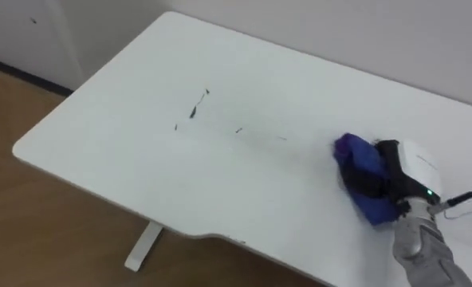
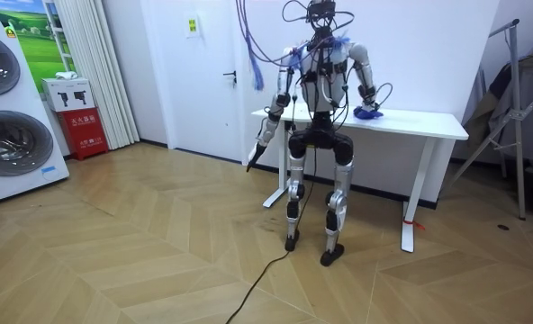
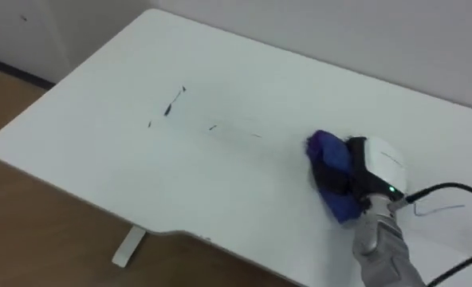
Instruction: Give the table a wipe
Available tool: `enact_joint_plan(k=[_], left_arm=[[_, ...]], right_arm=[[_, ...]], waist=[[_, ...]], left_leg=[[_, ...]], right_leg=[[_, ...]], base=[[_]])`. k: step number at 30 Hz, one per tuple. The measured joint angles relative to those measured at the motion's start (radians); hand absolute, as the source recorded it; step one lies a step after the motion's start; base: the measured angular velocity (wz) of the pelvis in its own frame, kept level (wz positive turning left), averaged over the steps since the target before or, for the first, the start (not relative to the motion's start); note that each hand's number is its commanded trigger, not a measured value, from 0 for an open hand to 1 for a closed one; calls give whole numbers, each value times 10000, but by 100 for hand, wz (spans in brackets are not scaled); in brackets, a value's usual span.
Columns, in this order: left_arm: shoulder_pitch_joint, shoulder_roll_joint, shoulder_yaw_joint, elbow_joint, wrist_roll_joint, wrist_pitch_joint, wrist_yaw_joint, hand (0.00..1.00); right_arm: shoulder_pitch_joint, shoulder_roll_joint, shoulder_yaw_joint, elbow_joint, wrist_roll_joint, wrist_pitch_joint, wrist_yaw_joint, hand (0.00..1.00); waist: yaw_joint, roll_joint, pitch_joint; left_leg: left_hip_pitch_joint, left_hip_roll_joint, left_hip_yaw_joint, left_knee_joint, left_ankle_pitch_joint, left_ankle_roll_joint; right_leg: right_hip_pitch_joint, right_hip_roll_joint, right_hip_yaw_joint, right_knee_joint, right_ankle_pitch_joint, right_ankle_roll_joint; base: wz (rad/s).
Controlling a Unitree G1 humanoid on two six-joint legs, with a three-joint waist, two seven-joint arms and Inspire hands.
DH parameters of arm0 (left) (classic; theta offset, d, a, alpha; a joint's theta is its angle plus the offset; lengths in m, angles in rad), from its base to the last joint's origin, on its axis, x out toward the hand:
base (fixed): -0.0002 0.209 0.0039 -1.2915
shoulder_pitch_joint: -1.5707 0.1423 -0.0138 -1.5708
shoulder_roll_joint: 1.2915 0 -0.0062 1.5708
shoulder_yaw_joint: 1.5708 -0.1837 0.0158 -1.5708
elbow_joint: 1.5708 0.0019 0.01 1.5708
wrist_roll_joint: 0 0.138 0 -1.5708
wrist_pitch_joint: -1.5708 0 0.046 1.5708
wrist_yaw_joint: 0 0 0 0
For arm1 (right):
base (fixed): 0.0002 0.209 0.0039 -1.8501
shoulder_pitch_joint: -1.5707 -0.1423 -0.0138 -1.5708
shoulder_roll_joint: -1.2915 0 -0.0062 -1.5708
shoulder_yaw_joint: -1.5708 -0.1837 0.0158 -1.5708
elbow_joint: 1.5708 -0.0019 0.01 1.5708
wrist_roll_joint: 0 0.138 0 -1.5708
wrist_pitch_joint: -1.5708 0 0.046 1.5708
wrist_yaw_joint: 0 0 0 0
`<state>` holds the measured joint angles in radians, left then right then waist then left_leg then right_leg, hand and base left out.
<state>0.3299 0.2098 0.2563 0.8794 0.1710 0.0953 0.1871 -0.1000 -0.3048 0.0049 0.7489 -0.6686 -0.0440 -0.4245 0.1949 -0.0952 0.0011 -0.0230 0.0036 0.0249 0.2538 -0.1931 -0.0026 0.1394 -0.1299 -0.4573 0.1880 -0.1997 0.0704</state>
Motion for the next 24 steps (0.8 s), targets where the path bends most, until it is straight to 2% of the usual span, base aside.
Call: enact_joint_plan(k=[2, 4, 6, 8, 10, 12, 13, 15, 18, 20, 21, 22, 23, 24], left_arm=[[-356, 29, -77, -33, -68, -117, -15, 0], [-624, 31, -274, -34, -100, -127, -13, 0], [-969, -36, -579, -21, -111, -134, -21, 0], [-1033, -38, -864, 7, -76, -136, -42, 0], [-1055, -43, -1003, -3, -38, -132, -85, 0], [-990, -42, -1155, -2, -53, -94, -145, 0], [-927, -43, -1220, 22, -43, -63, -232, 0], [-657, -25, -1211, 23, -24, 47, -243, 0], [-130, 39, -1052, 55, -35, 270, -262, 0], [327, 38, -621, 56, -22, 268, -336, 0], [370, 54, -500, 52, -20, 267, -343, 0], [518, 72, -225, 53, -14, 268, -391, 0], [625, 99, -75, 40, -14, 267, -394, 0], [640, 107, 5, 36, -17, 265, -391, 0]], right_arm=[[-362, -160, 156, 418, 154, 137, 12, 100], [-757, -135, 351, 630, 246, 505, 132, 100], [-1325, -134, 632, 676, 257, 1108, 576, 100], [-1837, -137, 1007, 677, 209, 1463, 912, 100], [-2390, -128, 1494, 658, 44, 1540, 1241, 100], [-2808, -128, 1831, 658, 31, 1496, 1447, 100], [-2878, -136, 1832, 656, 92, 1468, 1466, 100], [-2877, -142, 1830, 654, 173, 1440, 1430, 100], [-2449, -277, 1548, 689, 559, 1067, 1130, 100], [-1606, -286, 753, 707, 816, 564, 667, 100], [-1394, -291, 546, 770, 875, 449, 524, 100], [-1008, -371, 165, 958, 1003, 207, 256, 100], [-552, -529, -206, 1041, 1225, 103, 58, 100], [-327, -589, -419, 1044, 1303, 99, -21, 100]], waist=[[65, 58, -22], [127, 106, -31], [347, 150, -28], [532, 154, -25], [640, 174, -4], [786, 198, 47], [901, 253, 150], [1008, 265, 156], [775, 293, 158], [535, 284, 127], [466, 280, 105], [257, 286, 67], [61, 314, -4], [-20, 319, -11]], left_leg=[[-18, -11, -40, 127, -21, 27], [-51, -9, -52, 212, -29, 42], [-68, 38, 70, 170, 11, 42], [-143, 90, 246, 116, 76, 38], [-283, 143, 330, 136, 116, 38], [-316, 162, 402, 155, 134, 40], [-254, 165, 414, 143, 138, 39], [-285, 166, 350, 131, 136, 38], [-329, 127, 103, 162, 130, 35], [-161, 30, -77, 118, 126, 48], [-108, 8, -100, 118, 118, 59], [1, -34, -192, 108, 89, 93], [67, -72, -314, 89, 72, 114], [130, -97, -357, 63, 68, 121]], right_leg=[[47, -2, 8, 20, 61, 6], [23, 0, 50, 72, 78, -5], [-210, -14, 208, 208, 122, -71], [-450, -11, 412, 359, 145, -109], [-637, 33, 477, 356, 215, -161], [-717, 64, 529, 330, 236, -162], [-703, 70, 544, 319, 239, -157], [-717, 66, 446, 315, 238, -157], [-583, 83, 311, 212, 248, -141], [-273, 71, 346, 52, 244, -128], [-171, 72, 318, -29, 254, -111], [12, 52, 231, -47, 247, -94], [139, 39, 137, -49, 264, -65], [218, 25, 130, -52, 264, -62]], base=[[0], [-9], [-23], [-26], [-16], [-2], [3], [10], [32], [38], [27], [31], [33], [24]])
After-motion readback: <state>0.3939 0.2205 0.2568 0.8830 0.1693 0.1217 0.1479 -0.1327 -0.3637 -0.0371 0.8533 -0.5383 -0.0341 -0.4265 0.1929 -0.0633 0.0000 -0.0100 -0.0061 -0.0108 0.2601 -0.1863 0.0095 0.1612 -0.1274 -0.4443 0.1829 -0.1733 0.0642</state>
